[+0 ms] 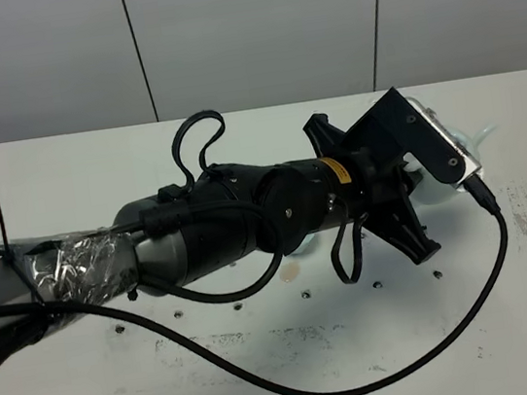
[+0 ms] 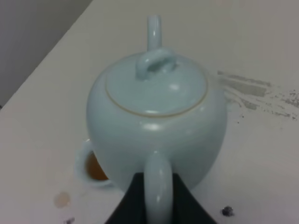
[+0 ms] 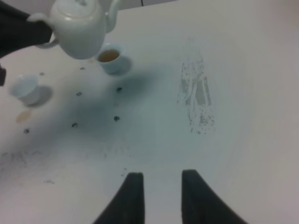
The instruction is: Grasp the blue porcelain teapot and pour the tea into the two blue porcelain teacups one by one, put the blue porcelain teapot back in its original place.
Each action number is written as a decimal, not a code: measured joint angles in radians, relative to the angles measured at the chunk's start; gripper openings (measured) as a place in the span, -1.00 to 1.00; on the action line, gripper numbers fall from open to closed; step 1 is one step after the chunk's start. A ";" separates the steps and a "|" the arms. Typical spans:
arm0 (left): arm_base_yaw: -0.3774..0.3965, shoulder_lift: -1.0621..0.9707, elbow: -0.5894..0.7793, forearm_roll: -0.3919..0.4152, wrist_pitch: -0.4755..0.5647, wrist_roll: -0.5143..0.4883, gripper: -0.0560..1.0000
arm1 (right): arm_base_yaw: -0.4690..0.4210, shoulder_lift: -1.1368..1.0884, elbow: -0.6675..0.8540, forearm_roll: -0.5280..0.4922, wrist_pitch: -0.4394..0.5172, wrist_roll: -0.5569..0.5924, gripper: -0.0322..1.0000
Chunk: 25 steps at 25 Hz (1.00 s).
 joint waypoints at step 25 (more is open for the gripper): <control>-0.012 0.045 0.303 0.488 -0.570 -0.587 -0.70 | 0.000 0.000 0.000 0.000 0.000 0.000 -0.52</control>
